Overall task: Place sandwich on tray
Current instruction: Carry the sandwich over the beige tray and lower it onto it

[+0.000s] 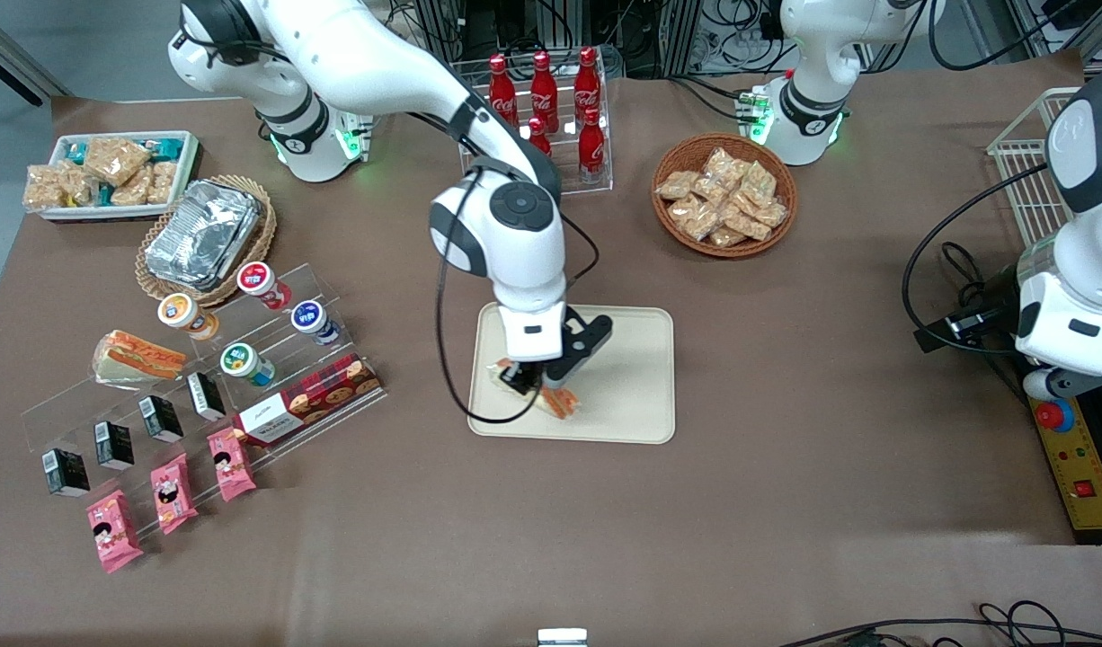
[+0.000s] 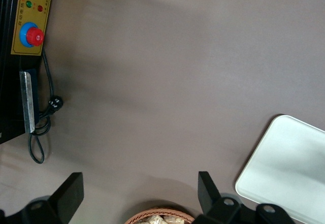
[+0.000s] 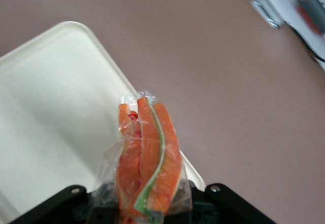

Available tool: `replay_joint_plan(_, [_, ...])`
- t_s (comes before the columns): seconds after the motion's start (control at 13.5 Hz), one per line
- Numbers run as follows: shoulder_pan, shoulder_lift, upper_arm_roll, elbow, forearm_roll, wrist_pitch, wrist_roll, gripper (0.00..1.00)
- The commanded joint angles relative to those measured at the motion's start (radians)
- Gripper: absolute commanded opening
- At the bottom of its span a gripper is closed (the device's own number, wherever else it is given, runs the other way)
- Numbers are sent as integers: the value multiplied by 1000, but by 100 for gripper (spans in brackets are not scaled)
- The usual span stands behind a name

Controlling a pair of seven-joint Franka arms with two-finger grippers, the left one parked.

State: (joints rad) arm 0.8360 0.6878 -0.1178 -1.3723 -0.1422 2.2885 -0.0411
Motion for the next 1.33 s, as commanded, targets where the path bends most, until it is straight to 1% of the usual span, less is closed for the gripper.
replay_joint_plan(0.0, [-17, 73, 23, 15, 10, 94, -113, 18])
replay_joint_plan(0.07, [-23, 93, 30, 16, 12, 103, -162, 18])
replay_joint_plan(0.15, [-32, 111, 44, 16, 39, 104, -216, 18])
replay_joint_plan(0.37, [-43, 134, 58, 16, 179, 104, -444, 18])
replay_joint_plan(0.52, [-44, 137, 58, 16, 219, 104, -569, 18])
replay_joint_plan(0.74, [-46, 156, 52, 21, 219, 121, -577, 18])
replay_joint_plan(0.96, [-49, 200, 50, 24, 222, 213, -563, 18])
replay_joint_plan(1.03, [-63, 211, 52, 25, 227, 247, -553, 18])
replay_joint_plan(1.26, [-67, 219, 52, 27, 227, 273, -510, 18])
